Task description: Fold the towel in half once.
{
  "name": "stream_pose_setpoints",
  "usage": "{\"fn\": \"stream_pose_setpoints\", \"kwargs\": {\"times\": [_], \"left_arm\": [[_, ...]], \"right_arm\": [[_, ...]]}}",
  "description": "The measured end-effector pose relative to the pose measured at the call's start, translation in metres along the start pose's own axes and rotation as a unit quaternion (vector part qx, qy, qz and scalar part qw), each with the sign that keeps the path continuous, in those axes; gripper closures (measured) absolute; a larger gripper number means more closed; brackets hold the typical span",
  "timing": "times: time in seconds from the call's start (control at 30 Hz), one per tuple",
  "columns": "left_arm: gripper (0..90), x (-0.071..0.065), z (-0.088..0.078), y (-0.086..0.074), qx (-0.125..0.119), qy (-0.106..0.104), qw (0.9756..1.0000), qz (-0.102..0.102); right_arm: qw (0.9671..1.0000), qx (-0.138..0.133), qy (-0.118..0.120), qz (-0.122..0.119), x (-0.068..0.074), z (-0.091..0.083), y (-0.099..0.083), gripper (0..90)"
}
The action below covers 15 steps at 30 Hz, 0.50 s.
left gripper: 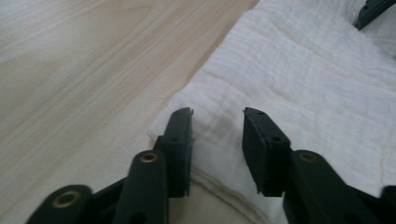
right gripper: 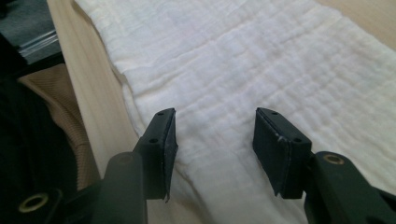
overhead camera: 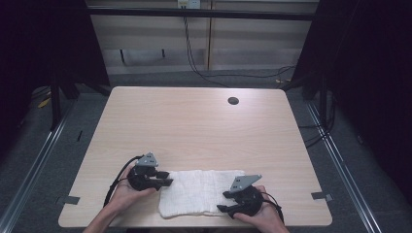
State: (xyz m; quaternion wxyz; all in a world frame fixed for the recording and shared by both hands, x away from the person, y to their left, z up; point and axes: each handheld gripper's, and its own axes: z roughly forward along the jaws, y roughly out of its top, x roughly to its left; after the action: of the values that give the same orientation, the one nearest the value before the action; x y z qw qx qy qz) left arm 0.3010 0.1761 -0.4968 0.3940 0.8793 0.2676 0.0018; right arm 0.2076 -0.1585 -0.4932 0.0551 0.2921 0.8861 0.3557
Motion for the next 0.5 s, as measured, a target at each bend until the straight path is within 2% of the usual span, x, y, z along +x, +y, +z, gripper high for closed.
{"fn": "stream_pose_setpoints", "kwargs": {"times": [0.07,0.1,0.17,0.2,0.3,0.33,0.4,0.47,0.5], "left_arm": [[59.8,-0.001,0.003,0.001,-0.001,-0.003,1.0000,-0.003],[59.9,-0.002,0.004,0.002,0.000,0.000,1.0000,0.003],[63.4,-0.004,0.005,0.004,0.010,0.010,0.9998,0.012],[65.3,-0.005,0.006,0.004,0.008,0.012,0.9998,0.010],[76.7,-0.003,0.008,0.006,0.008,0.009,0.9999,0.006],[80.8,-0.003,0.008,0.006,0.009,0.008,0.9999,0.002],[85.2,-0.006,0.011,0.008,0.012,0.004,0.9999,0.010],[87.2,-0.008,0.014,0.011,0.019,0.005,0.9996,0.018],[87.4,-0.009,0.016,0.012,0.013,0.002,0.9999,0.009]], "right_arm": [[0.9997,0.003,-0.023,-0.012,0.007,0.001,0.000,49.8],[0.9996,0.006,-0.026,-0.011,0.009,0.001,0.000,50.9],[0.9996,0.002,-0.023,-0.016,0.008,0.001,0.000,58.9],[0.9997,0.002,-0.022,-0.015,0.008,0.000,-0.001,65.8],[0.9998,0.002,-0.020,-0.004,0.007,-0.002,-0.002,78.3],[0.9998,0.004,-0.017,-0.001,0.006,-0.003,-0.003,80.8],[0.9999,0.002,-0.009,0.014,0.001,-0.005,-0.004,83.5],[0.9998,0.004,-0.011,0.017,-0.003,-0.008,-0.006,84.0],[0.9997,0.008,-0.012,0.021,-0.004,-0.010,-0.007,84.2]]}}
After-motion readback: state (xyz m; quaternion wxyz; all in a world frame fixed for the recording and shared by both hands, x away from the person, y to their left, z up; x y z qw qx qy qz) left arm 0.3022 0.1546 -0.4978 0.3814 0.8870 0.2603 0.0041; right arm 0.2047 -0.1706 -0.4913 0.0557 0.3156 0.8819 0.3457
